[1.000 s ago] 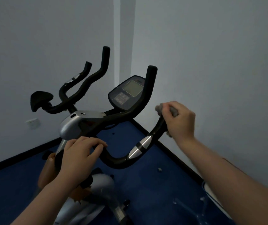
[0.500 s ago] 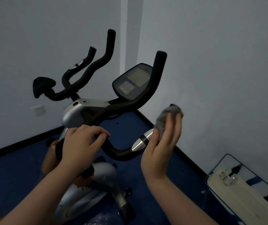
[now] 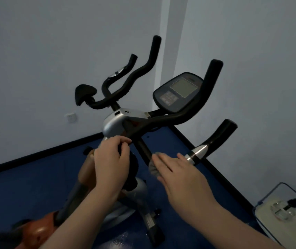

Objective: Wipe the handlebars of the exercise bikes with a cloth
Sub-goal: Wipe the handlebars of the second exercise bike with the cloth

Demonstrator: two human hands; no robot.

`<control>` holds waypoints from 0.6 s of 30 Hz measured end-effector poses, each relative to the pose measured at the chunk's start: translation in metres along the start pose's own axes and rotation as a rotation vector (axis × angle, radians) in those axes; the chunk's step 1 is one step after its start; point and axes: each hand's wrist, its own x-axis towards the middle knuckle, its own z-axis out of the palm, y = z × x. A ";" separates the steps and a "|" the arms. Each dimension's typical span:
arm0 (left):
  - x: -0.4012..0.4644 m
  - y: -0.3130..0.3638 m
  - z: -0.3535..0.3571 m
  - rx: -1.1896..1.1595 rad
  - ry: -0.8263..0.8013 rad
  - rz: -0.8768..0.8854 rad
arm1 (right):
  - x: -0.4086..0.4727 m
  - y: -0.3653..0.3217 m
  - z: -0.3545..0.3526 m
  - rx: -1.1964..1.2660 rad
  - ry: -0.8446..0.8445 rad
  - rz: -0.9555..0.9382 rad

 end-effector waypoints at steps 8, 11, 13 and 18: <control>0.000 -0.020 -0.004 0.048 -0.048 0.092 | 0.039 -0.016 0.007 -0.092 -0.202 0.146; 0.001 -0.025 -0.004 0.048 -0.054 0.138 | 0.048 -0.018 0.012 -0.031 -0.194 0.221; 0.003 -0.028 -0.004 0.024 -0.055 0.174 | 0.079 -0.022 0.017 0.104 -0.217 0.321; 0.009 -0.040 -0.007 0.030 -0.068 0.233 | 0.081 -0.027 0.018 0.209 -0.144 0.370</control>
